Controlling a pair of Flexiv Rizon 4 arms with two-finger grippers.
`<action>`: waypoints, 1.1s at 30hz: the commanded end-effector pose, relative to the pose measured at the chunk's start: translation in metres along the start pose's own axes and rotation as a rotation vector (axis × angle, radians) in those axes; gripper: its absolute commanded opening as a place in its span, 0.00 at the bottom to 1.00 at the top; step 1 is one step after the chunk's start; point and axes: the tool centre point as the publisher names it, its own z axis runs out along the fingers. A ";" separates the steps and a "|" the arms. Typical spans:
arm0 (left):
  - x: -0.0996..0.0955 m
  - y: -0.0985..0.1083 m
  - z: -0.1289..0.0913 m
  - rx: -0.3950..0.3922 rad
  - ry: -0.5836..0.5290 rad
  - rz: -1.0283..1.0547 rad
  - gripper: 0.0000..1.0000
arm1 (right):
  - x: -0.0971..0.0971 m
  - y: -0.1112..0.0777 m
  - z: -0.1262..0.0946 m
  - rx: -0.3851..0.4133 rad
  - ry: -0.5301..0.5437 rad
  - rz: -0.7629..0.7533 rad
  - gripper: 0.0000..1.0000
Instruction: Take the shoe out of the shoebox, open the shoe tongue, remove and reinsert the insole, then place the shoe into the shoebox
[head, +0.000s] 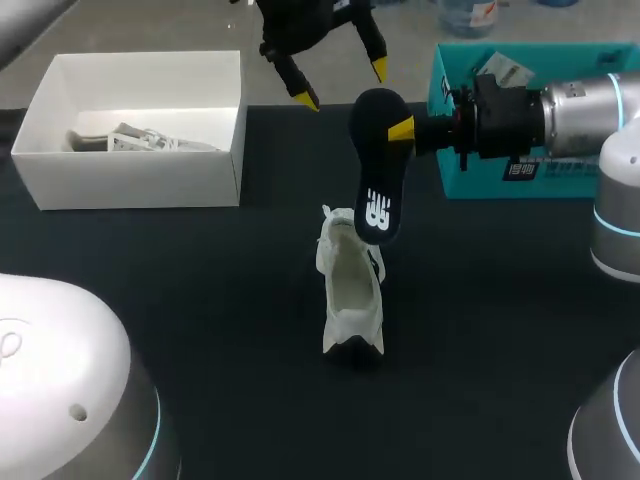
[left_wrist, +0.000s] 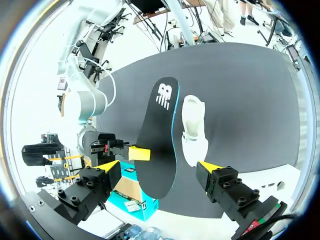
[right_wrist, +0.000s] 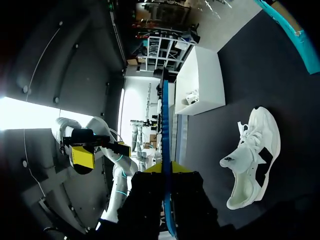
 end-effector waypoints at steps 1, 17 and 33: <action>0.018 -0.005 0.004 -0.039 -0.445 0.033 1.00 | 0.002 -0.002 -0.004 -0.005 0.005 -0.001 0.00; 0.013 0.004 0.007 -0.106 -0.804 0.009 1.00 | 0.006 -0.004 -0.011 -0.009 0.013 0.003 0.00; 0.014 0.009 0.030 -0.048 -0.893 0.027 1.00 | 0.007 -0.006 -0.012 -0.018 0.024 0.014 0.00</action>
